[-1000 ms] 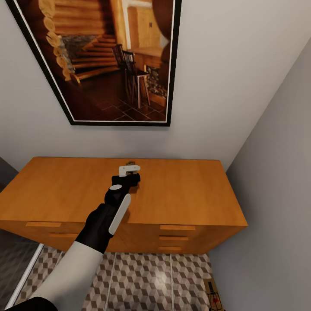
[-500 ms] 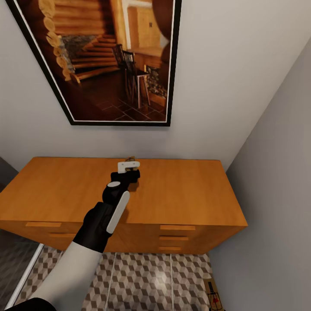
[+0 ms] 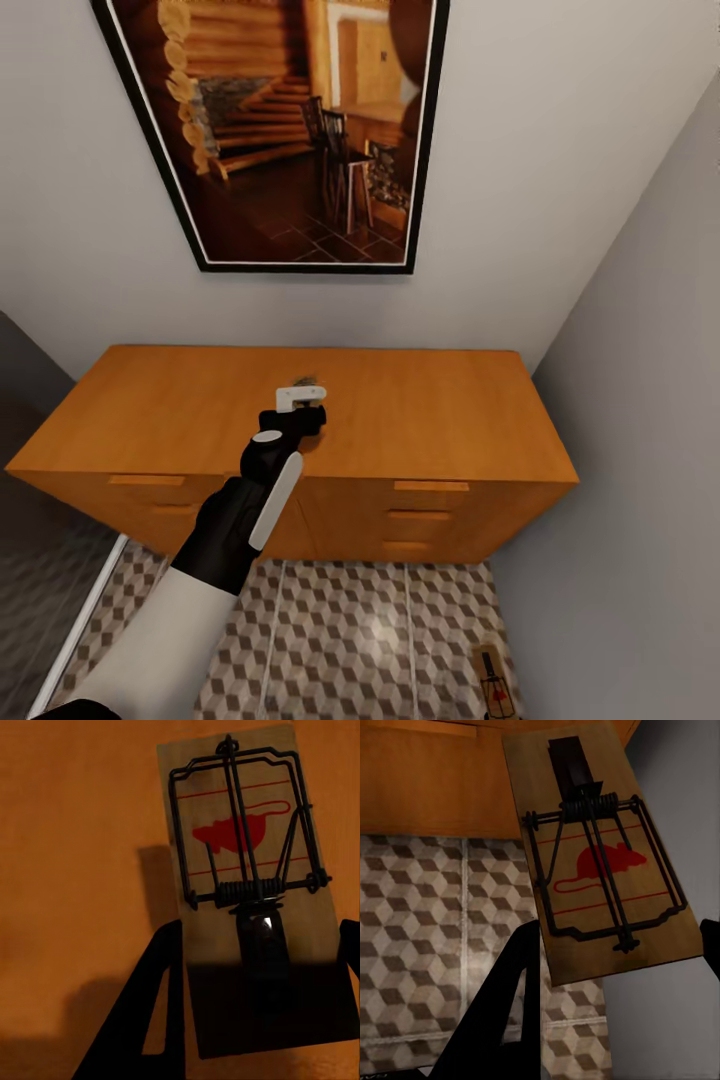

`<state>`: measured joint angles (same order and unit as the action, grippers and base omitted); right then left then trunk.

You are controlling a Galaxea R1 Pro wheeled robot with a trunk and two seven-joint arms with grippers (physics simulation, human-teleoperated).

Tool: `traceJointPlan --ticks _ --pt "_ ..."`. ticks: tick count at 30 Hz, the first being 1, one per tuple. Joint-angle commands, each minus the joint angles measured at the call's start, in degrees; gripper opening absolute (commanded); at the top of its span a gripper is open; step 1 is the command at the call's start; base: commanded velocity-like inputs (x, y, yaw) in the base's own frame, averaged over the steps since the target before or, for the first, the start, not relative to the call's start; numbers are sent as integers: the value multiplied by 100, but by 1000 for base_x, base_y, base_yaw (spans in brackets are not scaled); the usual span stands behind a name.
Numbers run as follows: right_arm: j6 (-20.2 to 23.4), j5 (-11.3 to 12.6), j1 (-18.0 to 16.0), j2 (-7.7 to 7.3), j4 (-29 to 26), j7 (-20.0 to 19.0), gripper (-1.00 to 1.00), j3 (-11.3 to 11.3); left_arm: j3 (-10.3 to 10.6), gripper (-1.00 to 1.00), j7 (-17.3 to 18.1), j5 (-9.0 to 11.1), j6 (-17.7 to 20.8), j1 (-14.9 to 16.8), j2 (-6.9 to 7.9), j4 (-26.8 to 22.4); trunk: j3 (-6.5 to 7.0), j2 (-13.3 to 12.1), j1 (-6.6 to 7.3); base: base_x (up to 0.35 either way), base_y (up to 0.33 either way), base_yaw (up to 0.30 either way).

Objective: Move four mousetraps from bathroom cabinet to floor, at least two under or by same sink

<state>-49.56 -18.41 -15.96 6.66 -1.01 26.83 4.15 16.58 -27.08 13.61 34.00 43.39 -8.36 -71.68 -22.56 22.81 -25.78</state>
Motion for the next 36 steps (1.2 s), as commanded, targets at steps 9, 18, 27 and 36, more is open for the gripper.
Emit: traceJointPlan --ticks 9,18,27,36 --pt "-19 -49 -4 -7 4 15 -100 42 12 -100 -69 46 18 -45 8 -4 -9 10 0 -271 168 0" --pt "-17 -49 -4 -7 4 15 -100 42 12 -100 -69 46 11 -58 9 93 -9 10 0 -286 138 0" --pt "-14 -49 -4 -7 4 15 -100 42 12 -100 -69 46 1 -80 4 203 -9 10 0 -295 117 0" --pt "128 -49 -4 -7 4 10 -100 42 12 -100 -69 46 -8 -99 10 255 -9 10 0 -305 97 0"
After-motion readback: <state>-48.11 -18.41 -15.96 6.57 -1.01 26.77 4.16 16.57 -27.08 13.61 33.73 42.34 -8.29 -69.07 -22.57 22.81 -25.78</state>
